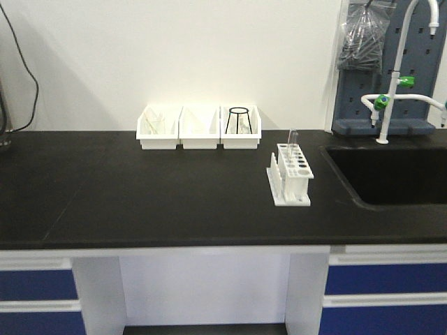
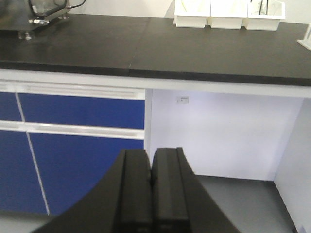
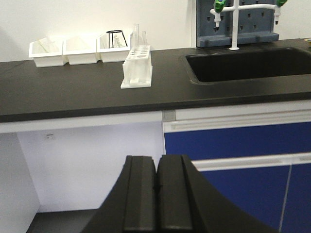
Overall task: Flip and reinsert test tube from rack
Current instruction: 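Drive the base toward the white test tube rack on the bench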
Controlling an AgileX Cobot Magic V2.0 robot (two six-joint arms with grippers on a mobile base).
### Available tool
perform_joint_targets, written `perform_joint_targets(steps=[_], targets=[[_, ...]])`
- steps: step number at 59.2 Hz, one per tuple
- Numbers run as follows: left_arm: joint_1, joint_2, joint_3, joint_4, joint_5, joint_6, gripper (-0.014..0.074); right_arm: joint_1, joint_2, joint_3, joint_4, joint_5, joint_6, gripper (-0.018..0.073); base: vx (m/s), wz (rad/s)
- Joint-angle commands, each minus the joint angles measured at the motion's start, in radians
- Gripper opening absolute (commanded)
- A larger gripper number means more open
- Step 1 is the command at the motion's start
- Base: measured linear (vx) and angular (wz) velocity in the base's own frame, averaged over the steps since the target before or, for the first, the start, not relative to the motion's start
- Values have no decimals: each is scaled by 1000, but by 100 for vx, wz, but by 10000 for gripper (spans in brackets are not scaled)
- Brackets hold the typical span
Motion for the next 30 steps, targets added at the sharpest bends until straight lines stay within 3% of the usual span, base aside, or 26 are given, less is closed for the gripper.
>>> perform_joint_targets(steps=[1, 30], targets=[[-6, -11, 2, -5, -79, 0, -6, -6, -11, 0, -6, -83, -3, -8, 55, -1], [-6, -11, 2, -5, -79, 0, -6, -6, -11, 0, -6, -80, -3, -8, 52, 0]])
